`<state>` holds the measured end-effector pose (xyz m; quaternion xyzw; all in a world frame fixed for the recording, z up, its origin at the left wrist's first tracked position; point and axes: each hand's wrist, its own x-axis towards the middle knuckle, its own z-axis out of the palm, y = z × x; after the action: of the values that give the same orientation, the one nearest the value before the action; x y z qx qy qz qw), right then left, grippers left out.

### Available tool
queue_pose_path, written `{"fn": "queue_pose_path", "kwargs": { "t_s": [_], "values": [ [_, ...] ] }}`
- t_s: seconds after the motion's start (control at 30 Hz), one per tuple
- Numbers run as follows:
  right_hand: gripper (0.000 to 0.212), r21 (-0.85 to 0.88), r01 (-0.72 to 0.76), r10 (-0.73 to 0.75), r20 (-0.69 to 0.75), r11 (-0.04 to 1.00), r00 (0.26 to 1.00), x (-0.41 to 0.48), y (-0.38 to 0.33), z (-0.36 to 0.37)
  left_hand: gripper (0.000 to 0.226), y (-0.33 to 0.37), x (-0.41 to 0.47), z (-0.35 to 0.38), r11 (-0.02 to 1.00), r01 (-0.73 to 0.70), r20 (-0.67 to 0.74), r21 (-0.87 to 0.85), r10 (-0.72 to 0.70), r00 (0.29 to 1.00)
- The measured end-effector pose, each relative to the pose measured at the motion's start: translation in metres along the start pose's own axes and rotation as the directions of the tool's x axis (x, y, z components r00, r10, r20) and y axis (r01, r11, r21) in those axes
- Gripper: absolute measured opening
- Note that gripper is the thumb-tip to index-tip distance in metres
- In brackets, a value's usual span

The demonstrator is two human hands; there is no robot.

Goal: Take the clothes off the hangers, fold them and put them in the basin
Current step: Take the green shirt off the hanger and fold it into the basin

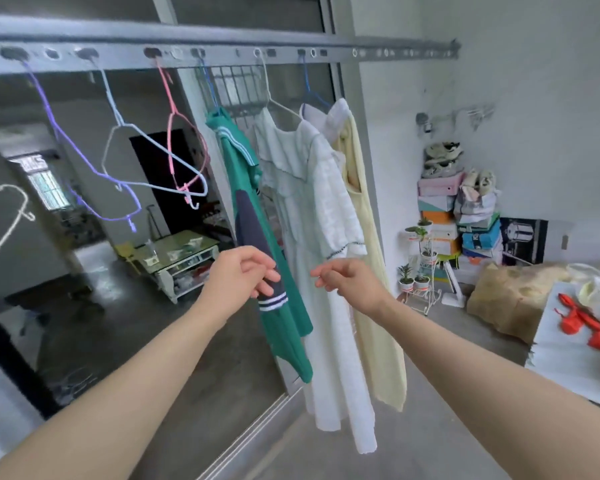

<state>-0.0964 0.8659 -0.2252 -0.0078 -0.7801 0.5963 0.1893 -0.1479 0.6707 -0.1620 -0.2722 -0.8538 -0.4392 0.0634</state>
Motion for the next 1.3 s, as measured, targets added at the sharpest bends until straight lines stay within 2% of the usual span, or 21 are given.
{"fn": "queue_pose_path", "kwargs": {
  "t_s": [0.23,0.33,0.37,0.43,0.53,0.67,0.8,0.93,1.03,1.13,1.3],
  "values": [
    [0.025,-0.088,0.144,-0.144,0.009,0.986,0.99,0.044,-0.067,0.008,0.03,0.084,0.051,-0.04,0.973,-0.209,-0.099,-0.097,0.2,0.975],
    [0.023,-0.102,0.149,-0.15,0.003,0.984,0.989,0.057,-0.088,0.004,0.029,0.117,0.081,-0.053,0.968,-0.226,-0.128,-0.109,0.212,0.969],
    [0.023,-0.109,0.149,-0.149,0.002,0.983,0.989,0.062,-0.093,0.003,0.029,0.125,0.091,-0.056,0.971,-0.23,-0.143,-0.059,0.22,0.965],
    [0.022,-0.133,0.137,-0.139,-0.006,0.982,0.99,0.07,-0.104,0.003,0.027,0.13,0.113,-0.065,0.952,-0.245,-0.16,0.182,0.275,0.948],
    [0.023,-0.174,0.131,-0.14,-0.04,0.976,0.989,0.082,-0.116,-0.001,0.023,0.125,0.142,-0.074,0.813,-0.229,-0.123,0.536,0.343,0.931],
    [0.025,-0.239,0.12,-0.135,-0.05,0.964,0.99,0.097,-0.126,-0.003,0.029,0.111,0.173,-0.078,0.667,-0.159,-0.093,0.728,0.325,0.941],
    [0.024,-0.301,0.109,-0.134,-0.063,0.947,0.989,0.111,-0.129,-0.003,0.041,0.094,0.196,-0.083,0.577,-0.104,-0.014,0.81,0.196,0.981],
    [0.023,-0.329,0.096,-0.125,-0.069,0.939,0.99,0.125,-0.131,0.001,0.033,0.076,0.214,-0.09,0.652,-0.1,-0.005,0.752,0.158,0.988],
    [0.024,-0.358,0.087,-0.118,-0.066,0.929,0.991,0.136,-0.133,0.006,0.044,0.064,0.225,-0.091,0.698,-0.112,0.003,0.707,0.155,0.988],
    [0.028,-0.474,0.112,-0.145,-0.033,0.874,0.989,0.148,-0.137,0.012,0.051,0.053,0.231,-0.091,0.731,-0.109,-0.026,0.674,0.17,0.985],
    [0.03,-0.574,0.14,-0.2,-0.042,0.807,0.979,0.171,-0.156,0.021,0.019,0.041,0.22,-0.097,0.714,-0.086,-0.199,0.695,0.306,0.931]
  ]
}}
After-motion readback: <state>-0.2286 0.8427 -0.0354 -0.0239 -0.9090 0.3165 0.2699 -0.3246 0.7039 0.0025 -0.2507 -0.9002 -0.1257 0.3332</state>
